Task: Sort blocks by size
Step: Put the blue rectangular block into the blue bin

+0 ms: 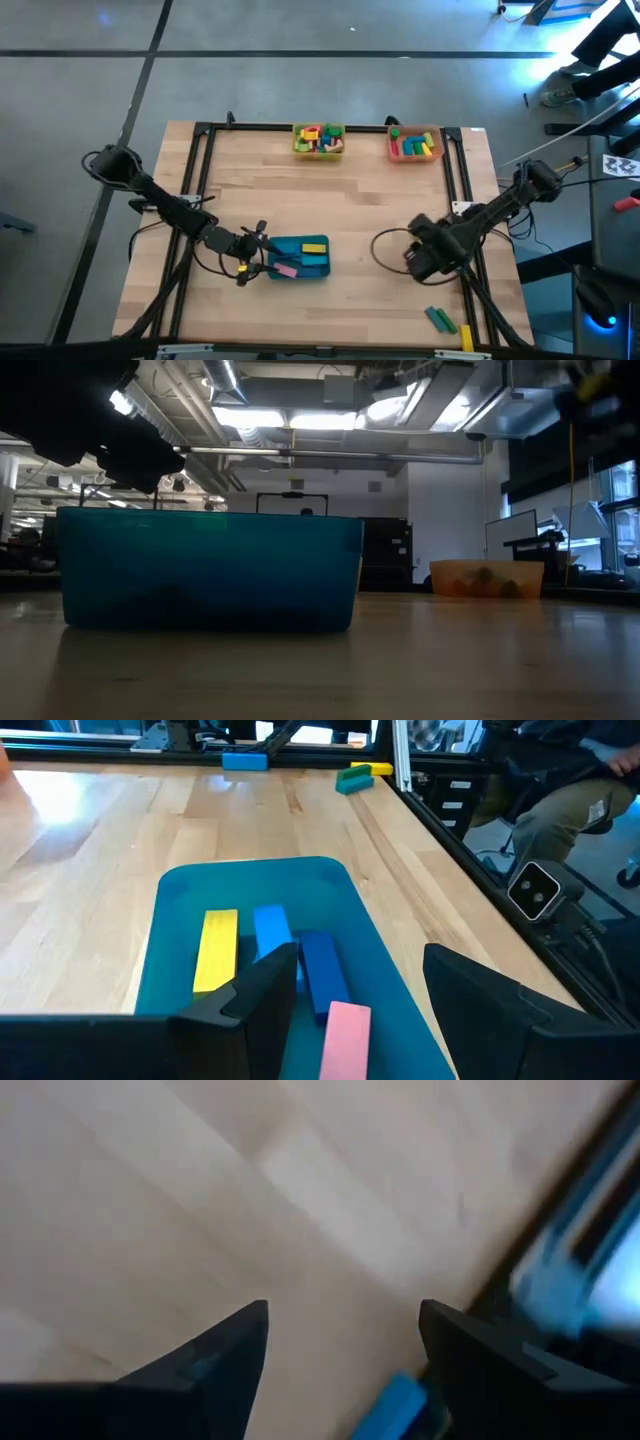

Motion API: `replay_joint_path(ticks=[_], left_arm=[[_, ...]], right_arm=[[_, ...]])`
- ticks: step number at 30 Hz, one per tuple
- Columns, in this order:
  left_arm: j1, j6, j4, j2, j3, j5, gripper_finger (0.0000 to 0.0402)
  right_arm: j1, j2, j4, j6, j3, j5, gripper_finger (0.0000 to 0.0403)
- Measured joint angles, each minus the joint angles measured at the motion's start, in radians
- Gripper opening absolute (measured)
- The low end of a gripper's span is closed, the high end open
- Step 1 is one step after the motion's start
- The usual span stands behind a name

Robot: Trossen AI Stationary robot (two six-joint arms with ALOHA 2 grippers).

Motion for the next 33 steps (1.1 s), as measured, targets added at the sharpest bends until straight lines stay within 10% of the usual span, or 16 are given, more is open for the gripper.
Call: replay_joint_path(ticks=[9, 20, 33], left_arm=[[0.000, -0.003, 0.000, 0.000, 0.000, 0.000, 0.0202], [0.000, -0.004, 0.000, 0.000, 0.000, 0.000, 0.0202], [0.000, -0.007, 0.000, 0.000, 0.000, 0.000, 0.0202]], right_arm=[[0.018, -0.068, 0.174, 0.177, -0.282, -0.384, 0.0209], [0.018, -0.063, 0.201, 0.196, -0.345, -0.479, 0.0014], [0.018, 0.093, 0.173, 0.231, -0.346, -0.598, 0.0011]])
